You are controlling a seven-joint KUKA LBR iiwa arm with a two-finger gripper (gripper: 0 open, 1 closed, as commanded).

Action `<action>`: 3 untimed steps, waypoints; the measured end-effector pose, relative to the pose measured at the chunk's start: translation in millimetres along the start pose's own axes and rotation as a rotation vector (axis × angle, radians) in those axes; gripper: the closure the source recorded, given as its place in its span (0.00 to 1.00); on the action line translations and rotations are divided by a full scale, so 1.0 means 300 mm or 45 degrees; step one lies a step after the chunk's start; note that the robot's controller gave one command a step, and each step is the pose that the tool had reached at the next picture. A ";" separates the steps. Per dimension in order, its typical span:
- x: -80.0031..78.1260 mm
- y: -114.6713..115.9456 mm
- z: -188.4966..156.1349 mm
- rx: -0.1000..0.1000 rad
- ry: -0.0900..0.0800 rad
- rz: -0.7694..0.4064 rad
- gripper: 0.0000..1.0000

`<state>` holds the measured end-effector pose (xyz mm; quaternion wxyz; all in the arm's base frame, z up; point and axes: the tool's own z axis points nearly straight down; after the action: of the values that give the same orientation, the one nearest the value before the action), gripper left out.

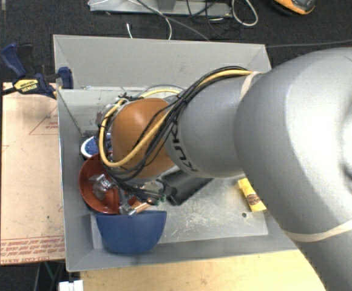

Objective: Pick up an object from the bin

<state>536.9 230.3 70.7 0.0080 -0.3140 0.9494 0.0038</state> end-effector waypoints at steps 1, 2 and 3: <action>0.058 0.014 -0.008 0.007 -0.007 -0.359 1.00; 0.058 0.014 -0.008 0.006 -0.007 -0.358 1.00; 0.056 0.021 -0.009 0.018 -0.006 -0.601 1.00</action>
Offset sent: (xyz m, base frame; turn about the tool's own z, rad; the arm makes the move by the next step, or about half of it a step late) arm 0.0000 0.0000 0.0000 0.0000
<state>519.7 225.5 73.0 0.0132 -0.5273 0.8496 -0.0042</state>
